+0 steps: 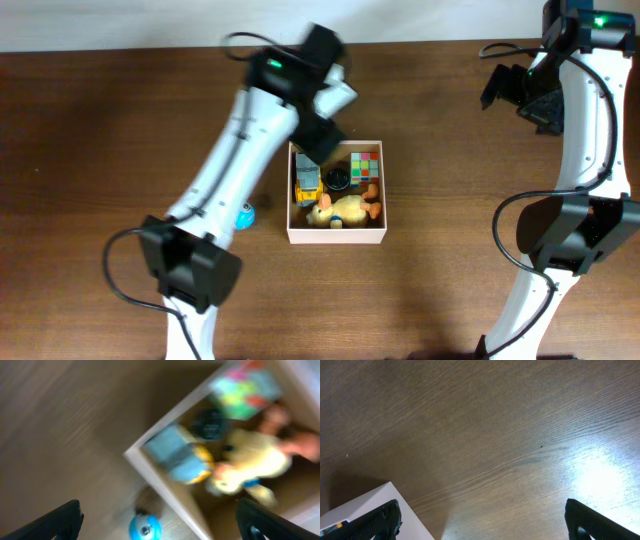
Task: Pack container
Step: 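Open the left gripper, release the duck, and lift out of the box, then lower the left gripper onto the blue ball and grasp it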
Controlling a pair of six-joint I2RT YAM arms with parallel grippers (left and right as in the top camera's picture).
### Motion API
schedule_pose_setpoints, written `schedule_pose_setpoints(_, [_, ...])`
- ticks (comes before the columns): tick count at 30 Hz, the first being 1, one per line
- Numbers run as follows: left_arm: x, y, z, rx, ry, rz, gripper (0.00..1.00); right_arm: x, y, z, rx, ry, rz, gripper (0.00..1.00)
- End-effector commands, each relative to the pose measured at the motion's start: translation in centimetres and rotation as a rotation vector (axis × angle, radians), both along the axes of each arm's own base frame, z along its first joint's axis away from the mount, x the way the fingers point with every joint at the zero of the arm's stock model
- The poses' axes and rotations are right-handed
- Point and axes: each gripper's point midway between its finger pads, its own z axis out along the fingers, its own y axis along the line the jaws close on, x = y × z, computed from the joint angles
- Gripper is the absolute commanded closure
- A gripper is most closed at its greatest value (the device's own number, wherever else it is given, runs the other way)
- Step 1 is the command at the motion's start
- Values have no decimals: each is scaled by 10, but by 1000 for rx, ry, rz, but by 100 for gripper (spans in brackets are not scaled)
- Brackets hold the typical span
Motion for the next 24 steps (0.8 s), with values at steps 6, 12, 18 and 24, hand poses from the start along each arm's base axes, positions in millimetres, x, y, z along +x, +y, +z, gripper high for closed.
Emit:
schedule_pose_setpoints(6, [40,136,1,-69,18,620,1,-1,2,22,-7,-60,-8,1])
schedule_pose_setpoints(12, [21,140,-47,-13,142,643,1,-1,2,23,-7,-61,-8,1])
schedule_pose_setpoints(18, [-1,140,-100,31,245,701,1,-1,2,23,-7,-61,-8,1])
schedule_pose_setpoints(24, [-34,144,-131,89,360,709,1,-1,2,22,-7,-60,-8,1])
